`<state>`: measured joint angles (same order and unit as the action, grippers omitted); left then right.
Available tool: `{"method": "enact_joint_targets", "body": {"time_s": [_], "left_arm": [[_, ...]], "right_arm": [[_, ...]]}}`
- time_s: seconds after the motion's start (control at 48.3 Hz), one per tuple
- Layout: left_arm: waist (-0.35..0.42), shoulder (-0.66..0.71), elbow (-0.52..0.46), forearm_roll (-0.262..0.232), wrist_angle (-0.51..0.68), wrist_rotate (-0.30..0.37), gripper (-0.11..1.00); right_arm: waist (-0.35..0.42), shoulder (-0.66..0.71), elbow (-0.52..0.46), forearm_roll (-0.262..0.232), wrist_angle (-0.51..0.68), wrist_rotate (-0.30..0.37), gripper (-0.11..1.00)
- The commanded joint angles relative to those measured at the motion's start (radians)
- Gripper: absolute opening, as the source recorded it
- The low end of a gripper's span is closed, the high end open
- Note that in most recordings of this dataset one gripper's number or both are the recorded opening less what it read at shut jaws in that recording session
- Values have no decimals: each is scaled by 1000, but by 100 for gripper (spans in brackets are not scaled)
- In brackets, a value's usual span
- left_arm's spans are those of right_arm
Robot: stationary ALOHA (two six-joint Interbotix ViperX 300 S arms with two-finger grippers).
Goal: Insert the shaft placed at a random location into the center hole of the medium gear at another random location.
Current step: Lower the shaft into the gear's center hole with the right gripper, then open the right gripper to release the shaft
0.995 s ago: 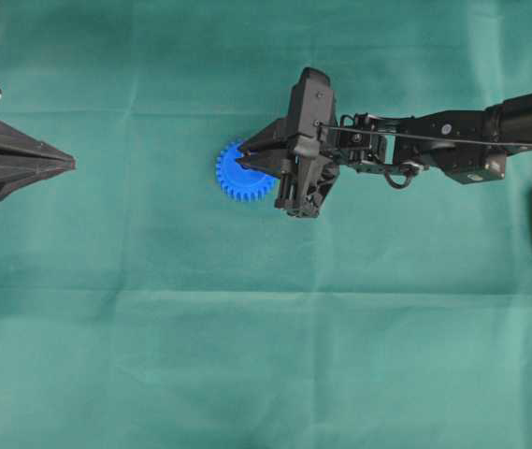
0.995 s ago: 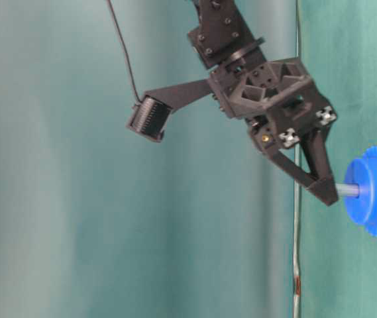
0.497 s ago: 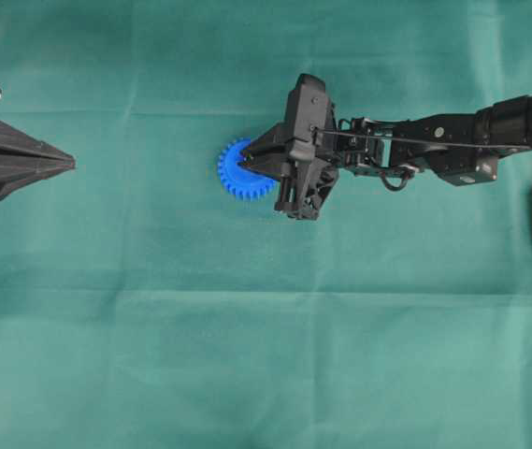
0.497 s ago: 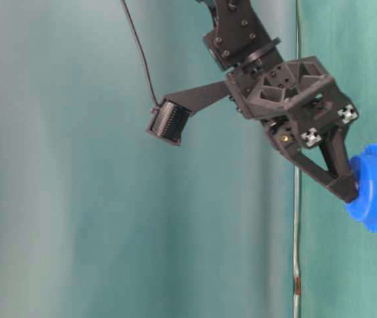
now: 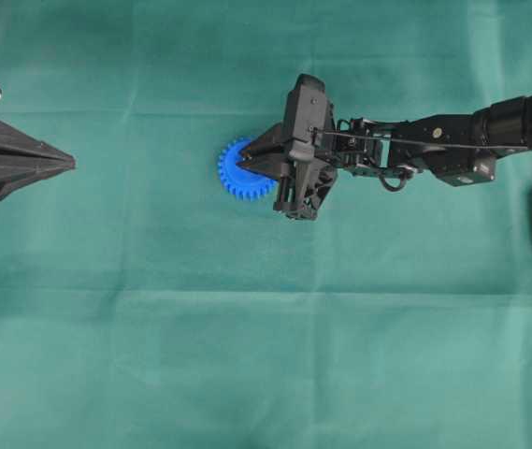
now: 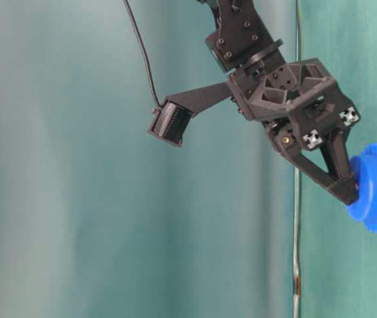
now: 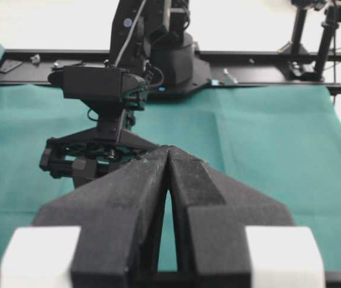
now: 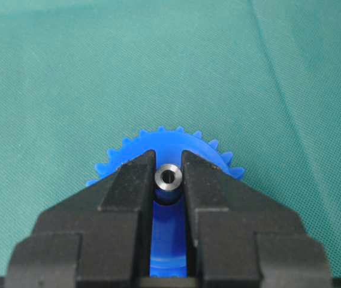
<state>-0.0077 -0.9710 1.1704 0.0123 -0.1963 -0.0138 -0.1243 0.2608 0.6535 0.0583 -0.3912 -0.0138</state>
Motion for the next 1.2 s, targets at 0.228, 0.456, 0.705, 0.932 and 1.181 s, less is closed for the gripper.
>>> {"method": "enact_joint_targets", "body": {"time_s": [0.228,0.456,0.705,0.932,1.181], "left_arm": [[0,5,-17,2,-5,-2,0],[2,5,-17,2,-3,-2,0],[2,6,-17,2,-3,-2,0],[2,5,-18,2,-3,-2,0],[2,5,-18,2,-3,-2,0]], "right_arm": [[3,-11,-15,3,0,9,14],[5,-17,-18,3,-2,11,69],[5,-44,-17,5,3,11,80],[5,-137,-15,0,26,0,81],[5,-265,-14,-3,101,-15,81]]}}
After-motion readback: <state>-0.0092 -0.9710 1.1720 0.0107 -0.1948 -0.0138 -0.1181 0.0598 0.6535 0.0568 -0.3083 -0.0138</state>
